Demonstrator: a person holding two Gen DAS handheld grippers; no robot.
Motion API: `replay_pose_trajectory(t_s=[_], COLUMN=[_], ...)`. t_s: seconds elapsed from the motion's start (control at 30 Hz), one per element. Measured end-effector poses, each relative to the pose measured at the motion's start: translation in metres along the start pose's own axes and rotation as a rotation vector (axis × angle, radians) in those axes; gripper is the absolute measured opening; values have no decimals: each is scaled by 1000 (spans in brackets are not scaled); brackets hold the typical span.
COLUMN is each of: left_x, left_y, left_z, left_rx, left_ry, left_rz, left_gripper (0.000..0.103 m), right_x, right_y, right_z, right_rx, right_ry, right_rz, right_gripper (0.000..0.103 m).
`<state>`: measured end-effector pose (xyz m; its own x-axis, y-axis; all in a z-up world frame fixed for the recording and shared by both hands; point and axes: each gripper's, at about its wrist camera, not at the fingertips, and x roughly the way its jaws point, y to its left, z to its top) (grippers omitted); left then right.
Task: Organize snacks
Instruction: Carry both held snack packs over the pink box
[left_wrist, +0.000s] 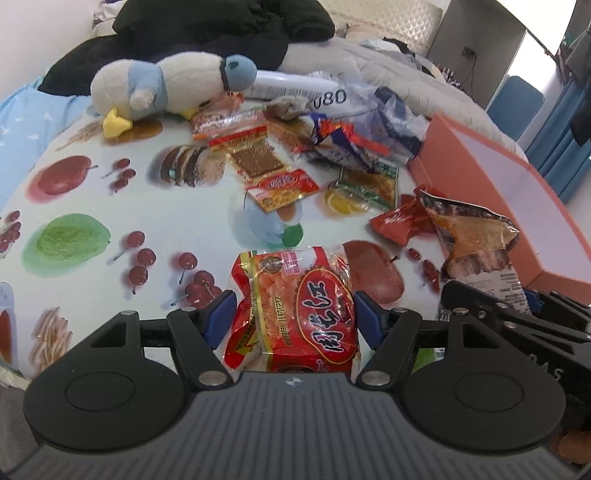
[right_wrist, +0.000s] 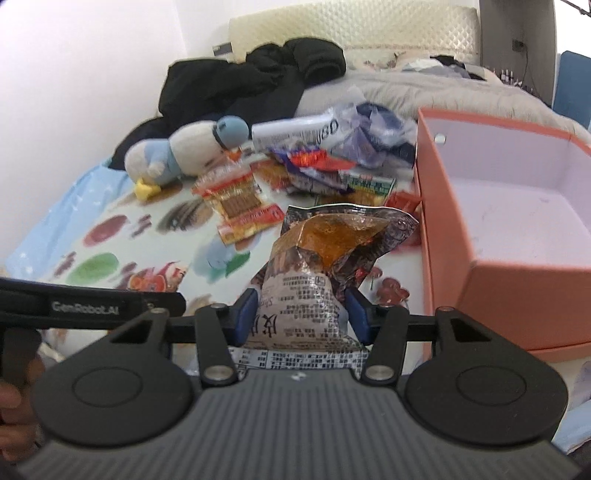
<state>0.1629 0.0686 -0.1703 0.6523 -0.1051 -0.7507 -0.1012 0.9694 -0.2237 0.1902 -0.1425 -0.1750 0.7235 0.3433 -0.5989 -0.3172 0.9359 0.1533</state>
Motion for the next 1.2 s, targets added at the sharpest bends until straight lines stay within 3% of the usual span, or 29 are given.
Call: replay_pose_trajectory(t_s=[0.3, 0.7, 0.97, 1.2], left_x=[-49, -103, -93, -57], left_y=[-27, -94, -150, -196], left_z=[6, 13, 14, 26], left_rx=[-18, 55, 134, 211], left_ry=[-53, -130, -113, -79], left_rz=[-29, -125, -217, -278], left_gripper=[73, 73, 73, 73], right_x=[-55, -126, -161, -159], right_y=[-9, -28, -61, -100], right_z=[19, 30, 30, 26], right_rx=[34, 66, 76, 148], right_ry=[-85, -160, -209, -195], right_rz=[-27, -38, -93, -156], right_gripper=[55, 55, 55, 55])
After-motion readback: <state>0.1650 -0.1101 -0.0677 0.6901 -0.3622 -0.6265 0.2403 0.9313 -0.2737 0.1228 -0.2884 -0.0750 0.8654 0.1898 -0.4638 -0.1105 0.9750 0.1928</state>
